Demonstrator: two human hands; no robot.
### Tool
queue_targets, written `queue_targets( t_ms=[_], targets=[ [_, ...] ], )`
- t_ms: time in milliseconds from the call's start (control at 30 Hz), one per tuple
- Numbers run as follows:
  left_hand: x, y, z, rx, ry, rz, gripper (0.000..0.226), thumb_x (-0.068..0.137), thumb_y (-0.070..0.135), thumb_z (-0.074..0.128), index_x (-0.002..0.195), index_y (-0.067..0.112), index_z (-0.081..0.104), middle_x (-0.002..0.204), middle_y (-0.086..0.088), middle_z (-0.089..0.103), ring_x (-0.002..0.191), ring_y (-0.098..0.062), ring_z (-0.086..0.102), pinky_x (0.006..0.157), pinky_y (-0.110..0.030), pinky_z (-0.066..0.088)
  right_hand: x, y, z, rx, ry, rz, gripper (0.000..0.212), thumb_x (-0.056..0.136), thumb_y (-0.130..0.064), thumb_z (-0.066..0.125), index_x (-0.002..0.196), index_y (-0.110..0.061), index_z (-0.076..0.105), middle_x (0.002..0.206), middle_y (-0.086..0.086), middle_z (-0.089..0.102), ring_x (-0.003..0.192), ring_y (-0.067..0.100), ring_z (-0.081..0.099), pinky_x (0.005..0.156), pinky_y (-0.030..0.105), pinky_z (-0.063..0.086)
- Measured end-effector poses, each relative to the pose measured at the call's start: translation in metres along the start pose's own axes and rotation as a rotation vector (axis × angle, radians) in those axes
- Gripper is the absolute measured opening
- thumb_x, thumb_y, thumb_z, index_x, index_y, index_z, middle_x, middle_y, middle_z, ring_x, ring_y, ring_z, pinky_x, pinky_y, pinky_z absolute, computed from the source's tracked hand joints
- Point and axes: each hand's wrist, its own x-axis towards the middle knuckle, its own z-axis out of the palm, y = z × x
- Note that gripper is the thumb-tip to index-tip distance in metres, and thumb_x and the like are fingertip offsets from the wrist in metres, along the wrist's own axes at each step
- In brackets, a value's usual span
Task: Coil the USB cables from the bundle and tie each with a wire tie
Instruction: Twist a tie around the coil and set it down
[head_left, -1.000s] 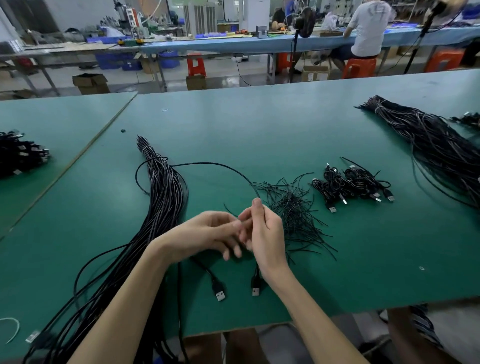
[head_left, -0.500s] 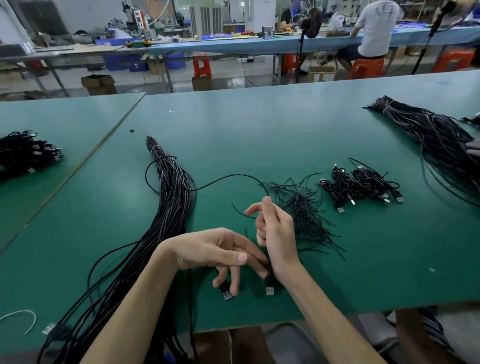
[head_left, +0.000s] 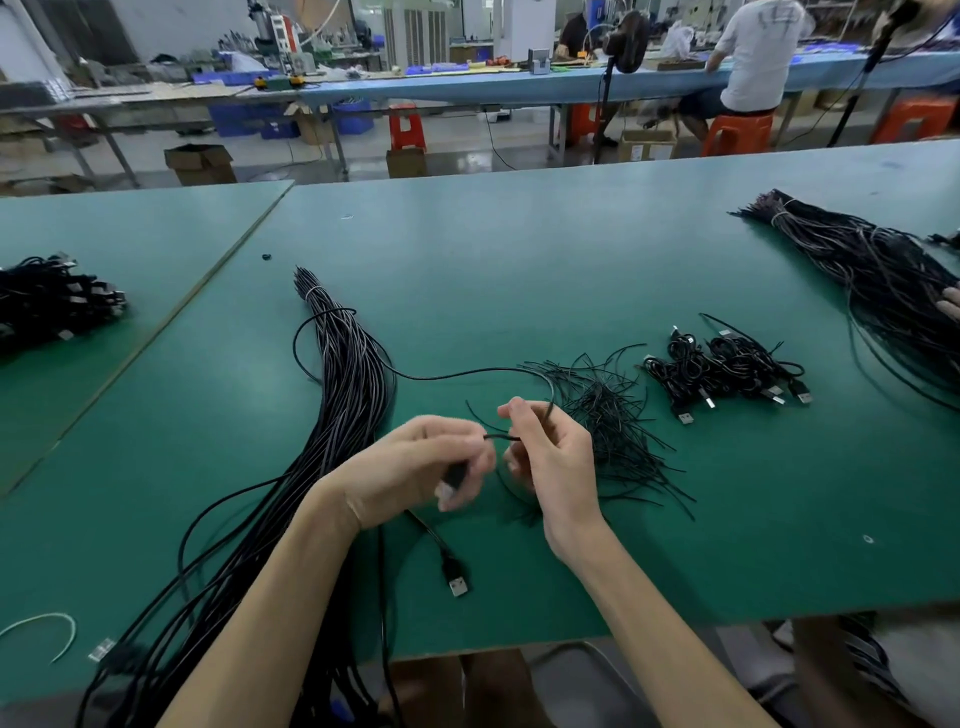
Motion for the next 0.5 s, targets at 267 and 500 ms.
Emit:
queue_targets(
  t_ms=[267, 500],
  targets=[
    [0.011, -0.008, -0.009, -0.3, 0.513, -0.014, 0.027, 0.096, 0.033, 0.068, 0.083, 0.01, 0.074, 0.08, -0.001, 0.058, 0.052, -0.009, 0.041, 0.048, -0.02, 0.035, 0.0, 0.002, 0.0, -0.018, -0.022, -0.011, 0.023, 0.095, -0.021, 0.074, 0.102, -0.011, 0.055, 0.07, -0.004, 0.059, 0.052, 0.014, 0.053, 0.047, 0.024, 0.043],
    [0.012, -0.013, -0.008, -0.164, 0.709, 0.039, 0.026, 0.085, 0.035, 0.08, 0.074, 0.014, 0.07, 0.073, -0.008, 0.061, 0.065, -0.018, 0.064, 0.062, -0.028, 0.053, -0.004, 0.003, 0.004, -0.194, -0.194, -0.077, 0.028, 0.089, -0.019, 0.081, 0.107, -0.012, 0.059, 0.075, -0.008, 0.064, 0.054, 0.015, 0.057, 0.058, 0.028, 0.051]
  ],
)
